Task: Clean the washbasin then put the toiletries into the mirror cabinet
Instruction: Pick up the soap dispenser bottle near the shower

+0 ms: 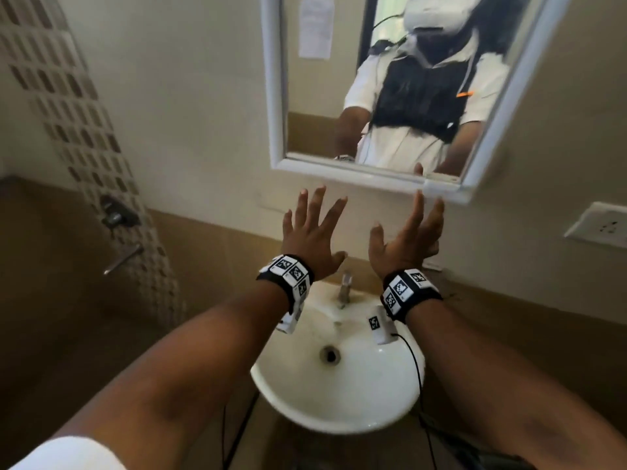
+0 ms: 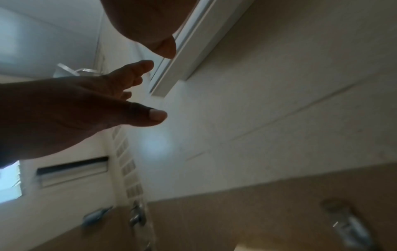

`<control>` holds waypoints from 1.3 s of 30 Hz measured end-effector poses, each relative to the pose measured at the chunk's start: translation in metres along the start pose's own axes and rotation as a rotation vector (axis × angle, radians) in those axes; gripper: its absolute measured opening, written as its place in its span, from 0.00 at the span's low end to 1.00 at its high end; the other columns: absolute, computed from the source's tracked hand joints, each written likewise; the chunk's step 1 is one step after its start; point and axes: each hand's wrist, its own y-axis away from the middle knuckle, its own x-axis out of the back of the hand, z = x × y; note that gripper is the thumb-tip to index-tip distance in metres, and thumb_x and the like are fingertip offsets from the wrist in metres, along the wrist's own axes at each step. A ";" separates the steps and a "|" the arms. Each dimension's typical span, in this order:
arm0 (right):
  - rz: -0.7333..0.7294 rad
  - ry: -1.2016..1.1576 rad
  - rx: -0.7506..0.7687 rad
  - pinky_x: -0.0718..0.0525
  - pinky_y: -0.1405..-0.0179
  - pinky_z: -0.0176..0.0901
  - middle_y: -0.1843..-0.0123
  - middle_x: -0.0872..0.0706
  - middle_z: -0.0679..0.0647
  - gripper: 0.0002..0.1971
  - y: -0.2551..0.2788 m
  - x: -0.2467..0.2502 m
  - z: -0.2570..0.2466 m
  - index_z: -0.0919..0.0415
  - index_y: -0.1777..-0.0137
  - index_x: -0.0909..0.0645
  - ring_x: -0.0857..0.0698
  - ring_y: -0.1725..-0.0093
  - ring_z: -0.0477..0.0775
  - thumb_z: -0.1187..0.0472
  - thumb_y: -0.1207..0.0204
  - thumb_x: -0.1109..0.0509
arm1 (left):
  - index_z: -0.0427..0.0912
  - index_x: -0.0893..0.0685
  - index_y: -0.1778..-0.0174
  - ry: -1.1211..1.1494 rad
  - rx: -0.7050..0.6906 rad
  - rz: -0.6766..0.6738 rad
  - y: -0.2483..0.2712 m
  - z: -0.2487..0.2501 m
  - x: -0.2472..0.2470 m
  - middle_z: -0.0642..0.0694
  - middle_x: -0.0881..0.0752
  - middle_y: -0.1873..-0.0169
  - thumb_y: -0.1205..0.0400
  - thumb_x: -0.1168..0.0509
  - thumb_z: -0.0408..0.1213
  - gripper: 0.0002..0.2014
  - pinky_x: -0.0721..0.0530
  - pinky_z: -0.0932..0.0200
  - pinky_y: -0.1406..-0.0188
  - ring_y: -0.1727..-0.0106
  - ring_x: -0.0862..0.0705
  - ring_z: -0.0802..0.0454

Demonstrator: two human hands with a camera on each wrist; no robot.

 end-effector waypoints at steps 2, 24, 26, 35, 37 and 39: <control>-0.135 -0.018 0.085 0.37 0.27 0.72 0.13 0.51 0.62 0.49 0.029 -0.025 -0.017 0.47 0.14 0.49 0.46 0.16 0.67 0.49 0.31 0.25 | 0.64 0.62 0.12 -0.005 0.073 -0.021 0.023 -0.031 -0.004 0.48 0.67 0.12 0.29 0.25 0.61 0.59 0.47 0.22 0.18 0.12 0.67 0.36; -0.833 -0.256 0.450 0.36 0.26 0.73 0.13 0.48 0.53 0.47 0.276 -0.269 -0.371 0.39 0.14 0.55 0.43 0.17 0.60 0.48 0.27 0.29 | 0.67 0.67 0.14 -0.111 0.686 -0.061 0.261 -0.453 0.080 0.50 0.74 0.14 0.27 0.25 0.61 0.60 0.55 0.23 0.17 0.14 0.74 0.38; -0.864 -0.269 0.451 0.37 0.26 0.73 0.13 0.49 0.53 0.48 0.289 -0.283 -0.391 0.38 0.14 0.57 0.42 0.16 0.61 0.47 0.26 0.29 | 0.66 0.68 0.14 -0.100 0.716 -0.062 0.269 -0.475 0.083 0.50 0.74 0.14 0.27 0.25 0.61 0.60 0.55 0.23 0.17 0.14 0.75 0.38; -0.971 -0.319 0.484 0.40 0.24 0.74 0.13 0.49 0.48 0.47 0.315 -0.376 -0.463 0.34 0.15 0.58 0.43 0.15 0.57 0.47 0.26 0.30 | 0.68 0.68 0.15 -0.036 0.791 -0.016 0.257 -0.570 0.074 0.49 0.73 0.14 0.26 0.29 0.62 0.57 0.57 0.23 0.17 0.14 0.75 0.38; -0.966 -0.344 0.497 0.40 0.24 0.74 0.13 0.47 0.50 0.47 0.313 -0.411 -0.483 0.36 0.15 0.56 0.42 0.16 0.58 0.48 0.26 0.30 | 0.69 0.68 0.15 -0.051 0.806 0.005 0.245 -0.603 0.071 0.49 0.73 0.14 0.25 0.29 0.62 0.56 0.57 0.24 0.17 0.14 0.75 0.38; -0.950 -0.378 0.513 0.38 0.25 0.76 0.14 0.45 0.51 0.46 0.309 -0.452 -0.505 0.37 0.14 0.54 0.41 0.17 0.58 0.49 0.26 0.29 | 0.69 0.68 0.15 -0.067 0.825 0.012 0.229 -0.641 0.068 0.50 0.74 0.14 0.25 0.29 0.61 0.57 0.57 0.24 0.17 0.14 0.75 0.38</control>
